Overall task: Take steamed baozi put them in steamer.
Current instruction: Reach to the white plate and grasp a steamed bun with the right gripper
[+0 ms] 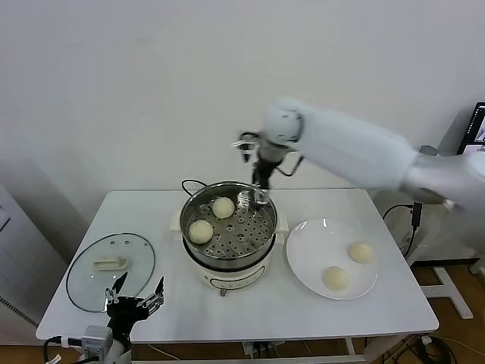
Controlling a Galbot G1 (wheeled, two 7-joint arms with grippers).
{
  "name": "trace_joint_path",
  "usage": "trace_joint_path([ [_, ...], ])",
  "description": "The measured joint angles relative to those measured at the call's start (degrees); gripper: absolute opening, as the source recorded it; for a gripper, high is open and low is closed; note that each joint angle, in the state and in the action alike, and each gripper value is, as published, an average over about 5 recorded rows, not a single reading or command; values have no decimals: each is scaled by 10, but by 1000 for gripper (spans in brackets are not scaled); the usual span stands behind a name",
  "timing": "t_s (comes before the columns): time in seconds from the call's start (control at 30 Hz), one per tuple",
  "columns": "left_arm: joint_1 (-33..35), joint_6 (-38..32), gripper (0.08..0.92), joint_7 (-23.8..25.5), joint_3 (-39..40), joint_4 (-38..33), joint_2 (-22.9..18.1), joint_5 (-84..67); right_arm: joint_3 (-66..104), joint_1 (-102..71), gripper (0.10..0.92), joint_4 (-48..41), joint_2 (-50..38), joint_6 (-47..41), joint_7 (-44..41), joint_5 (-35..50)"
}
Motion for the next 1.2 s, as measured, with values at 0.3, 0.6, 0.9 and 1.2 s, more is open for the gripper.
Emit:
trace_joint_path([
  [0.3,2,4,823,11,-1,-2,0,-20,48,-58,823,41,-133,80,-33,-61],
  [0.6,5,12,823,14,-1,1,0,-29,123,-175,823,63,-191,146,-54,-151],
  [0.9,4,16,823,16,-7,10,0,-31,194,-287,823,50,-194,176,-54,-217],
  [1.2,-2,20,823,19,-5,17,0,-31,228,-358,823,39,-186,186,-47,-251],
])
